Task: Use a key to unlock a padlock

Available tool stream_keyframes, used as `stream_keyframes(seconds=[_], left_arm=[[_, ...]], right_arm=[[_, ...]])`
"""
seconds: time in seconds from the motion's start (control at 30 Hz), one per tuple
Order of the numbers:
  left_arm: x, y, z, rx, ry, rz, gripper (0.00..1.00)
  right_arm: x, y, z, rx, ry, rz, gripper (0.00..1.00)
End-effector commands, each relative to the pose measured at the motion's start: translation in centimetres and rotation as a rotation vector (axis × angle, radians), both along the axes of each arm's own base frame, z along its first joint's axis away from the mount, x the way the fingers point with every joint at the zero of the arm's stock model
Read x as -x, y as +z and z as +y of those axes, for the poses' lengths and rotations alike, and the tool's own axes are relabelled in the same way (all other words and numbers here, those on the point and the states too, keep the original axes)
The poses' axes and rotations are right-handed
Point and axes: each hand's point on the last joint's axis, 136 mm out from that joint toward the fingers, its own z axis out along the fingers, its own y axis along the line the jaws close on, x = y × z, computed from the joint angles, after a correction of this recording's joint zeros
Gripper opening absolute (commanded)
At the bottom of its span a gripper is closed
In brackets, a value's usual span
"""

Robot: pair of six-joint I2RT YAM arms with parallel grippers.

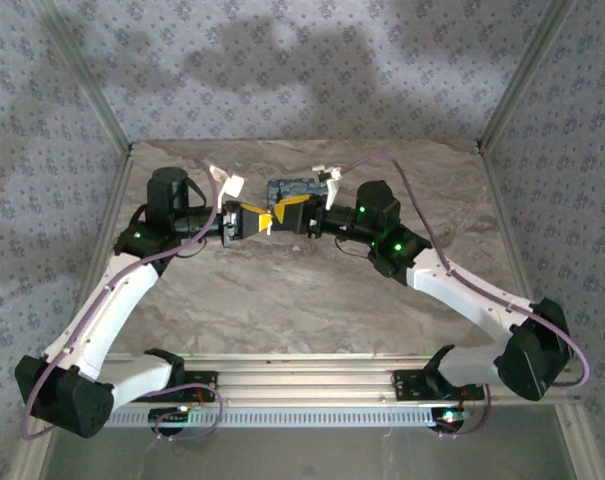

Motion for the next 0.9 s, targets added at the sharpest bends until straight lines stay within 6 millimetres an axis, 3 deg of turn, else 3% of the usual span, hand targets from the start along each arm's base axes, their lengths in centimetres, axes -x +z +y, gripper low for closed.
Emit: stream_keyframes(seconds=[0.0,0.23,0.33,0.43,0.57,0.63,0.73,0.87], left_arm=[[0.6,1.3,-0.1,0.035,-0.032,-0.03,0.0],[1.3,1.0,-0.3,0.051,-0.063,-0.01,0.0],[1.5,0.7,-0.3,0.054,-0.066,0.001,0.0],[1.8,0.7,-0.1,0.051,-0.063,-0.003,0.0],[1.8,0.5,0.2,0.034,-0.042,-0.01,0.0],[1.8,0.4,0.3,0.022,-0.032,-0.014,0.0],[1.3,0.2,1.0,-0.002,0.036,-0.021,0.33],[1.1,1.5,2.1,0.04,0.161,-0.072,0.56]], right_arm=[[0.5,2.1,1.1,-0.019,0.063,-0.037,0.32],[0.3,1.5,2.5,-0.013,0.121,-0.009,0.25],[0.5,1.5,3.0,-0.013,0.158,-0.003,0.16],[0.5,1.3,3.2,-0.016,0.172,0.023,0.0],[0.8,0.8,3.2,-0.001,0.187,0.033,0.0],[0.9,1.7,3.2,0.027,0.191,-0.017,0.0],[0.9,1.3,2.7,0.126,0.196,-0.039,0.0],[0.7,0.7,1.6,0.213,0.209,-0.061,0.0]])
